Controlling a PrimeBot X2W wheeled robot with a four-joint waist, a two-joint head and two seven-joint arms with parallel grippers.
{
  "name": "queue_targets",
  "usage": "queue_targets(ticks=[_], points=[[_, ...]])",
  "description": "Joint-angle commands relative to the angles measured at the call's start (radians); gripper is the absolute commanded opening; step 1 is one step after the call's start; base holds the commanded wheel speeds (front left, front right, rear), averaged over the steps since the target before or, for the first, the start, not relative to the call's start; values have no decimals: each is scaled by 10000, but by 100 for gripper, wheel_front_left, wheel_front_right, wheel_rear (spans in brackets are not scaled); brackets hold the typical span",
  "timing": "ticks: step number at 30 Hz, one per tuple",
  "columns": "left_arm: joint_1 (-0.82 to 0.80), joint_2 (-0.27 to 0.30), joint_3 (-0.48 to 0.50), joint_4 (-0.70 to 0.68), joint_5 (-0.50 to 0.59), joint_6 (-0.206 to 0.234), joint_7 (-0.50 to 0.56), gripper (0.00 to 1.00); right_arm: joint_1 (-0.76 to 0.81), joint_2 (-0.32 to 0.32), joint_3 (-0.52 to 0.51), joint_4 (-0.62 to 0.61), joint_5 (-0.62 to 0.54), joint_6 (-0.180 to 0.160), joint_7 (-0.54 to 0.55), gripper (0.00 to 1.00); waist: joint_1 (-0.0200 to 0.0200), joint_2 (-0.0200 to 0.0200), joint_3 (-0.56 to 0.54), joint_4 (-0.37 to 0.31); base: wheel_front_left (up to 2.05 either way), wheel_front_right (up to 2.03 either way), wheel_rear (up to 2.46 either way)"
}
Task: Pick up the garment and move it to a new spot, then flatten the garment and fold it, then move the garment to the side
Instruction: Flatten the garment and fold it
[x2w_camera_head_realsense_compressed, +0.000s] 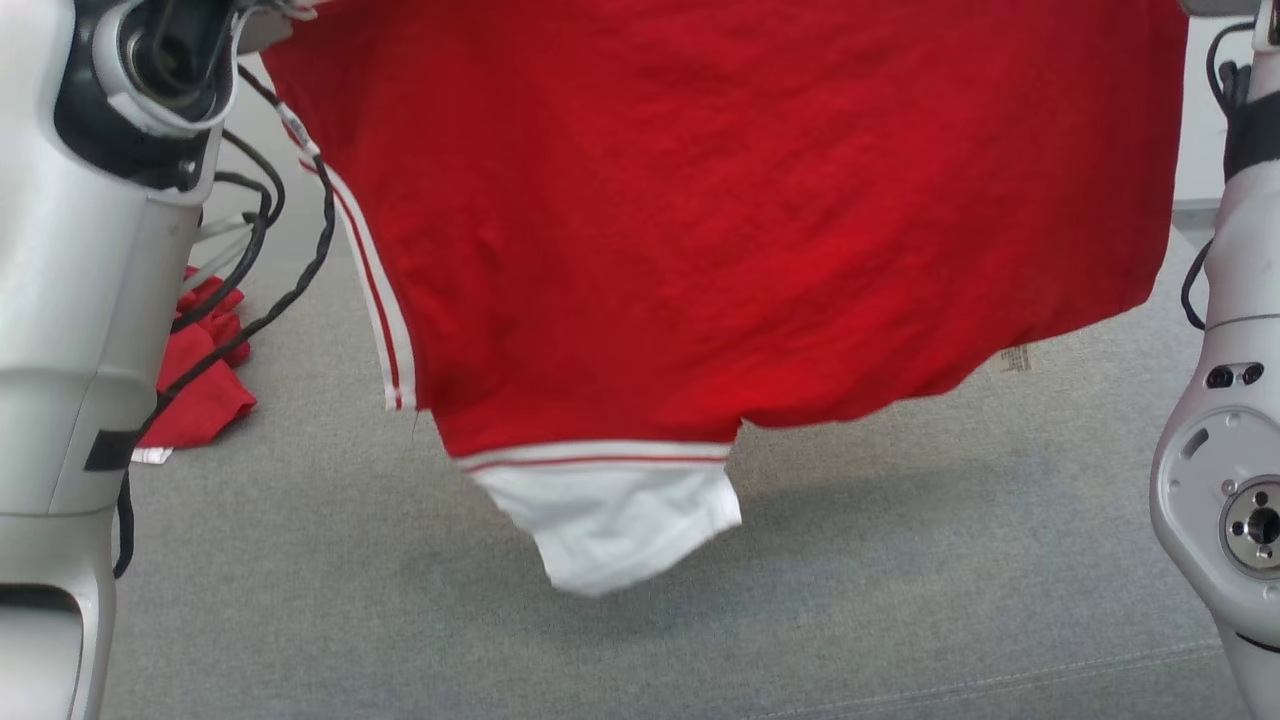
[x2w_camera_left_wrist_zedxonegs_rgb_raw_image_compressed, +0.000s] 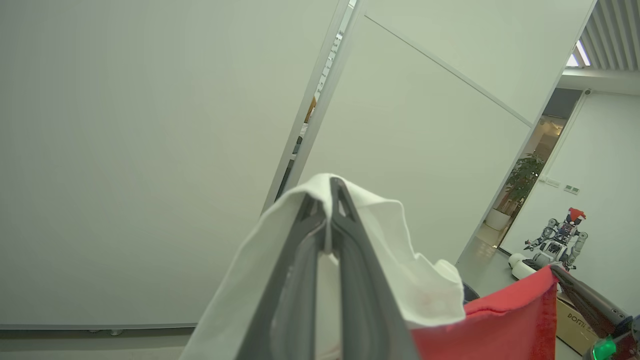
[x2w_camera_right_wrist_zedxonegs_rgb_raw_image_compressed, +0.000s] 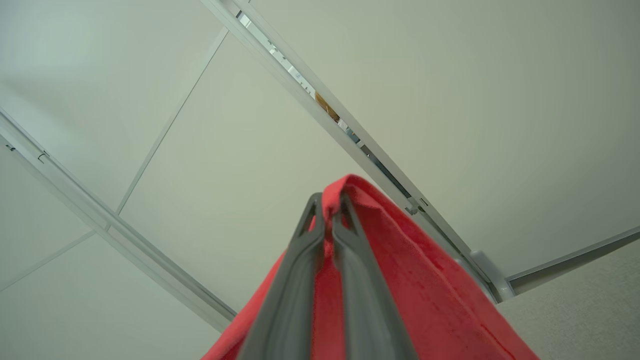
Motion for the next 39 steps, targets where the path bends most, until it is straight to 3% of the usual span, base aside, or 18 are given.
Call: queue_targets(ticks=[1, 5, 10, 14, 19, 25, 30, 39], points=[[-455, -113, -68, 403, 256, -20, -138, 0, -356, 9, 128, 304, -223, 3, -506, 0, 0, -1, 779, 74, 0, 0, 0], [-1406, -430, 135, 1069, 414, 153, -571, 0, -1117, -7, 245, 812, -563, 3, -1376, 0, 0, -1, 1568, 121, 0, 0, 0], [-3134, -976, 643, 2591, 984, 467, -2335, 0, -2635, 1, 542, 1644, -1266, 2, -3367, 0, 0, -1, 3142, 165, 0, 0, 0], [-4365, -1378, 410, 3911, 1636, 46, -3591, 0, -3672, -12, 708, 2324, -2006, 3, -5105, 0, 0, -1, 3858, 266, 0, 0, 0], [-5688, -1611, 281, 5227, 2212, -322, -4621, 0, -4727, 2, 741, 3081, -2458, 3, -6380, 0, 0, -1, 4681, 481, 0, 0, 0], [-6784, -1757, 634, 5763, 2823, -538, -5019, 0, -5811, -31, 941, 3552, -2896, 3, -7256, 0, 0, -1, 5582, 684, 0, 0, 0], [-6298, -1922, 1470, 5242, 3647, -710, -4991, 0, -5624, -85, 1357, 3909, -2813, 2, -7645, 0, 0, -1, 6061, 882, 0, 0, 0], [-6025, -2351, 2451, 5519, 4538, -1214, -5000, 0, -5155, -350, 1855, 4527, -2461, 2, -7856, 0, 0, -1, 6218, 1149, 0, 0, 0]])
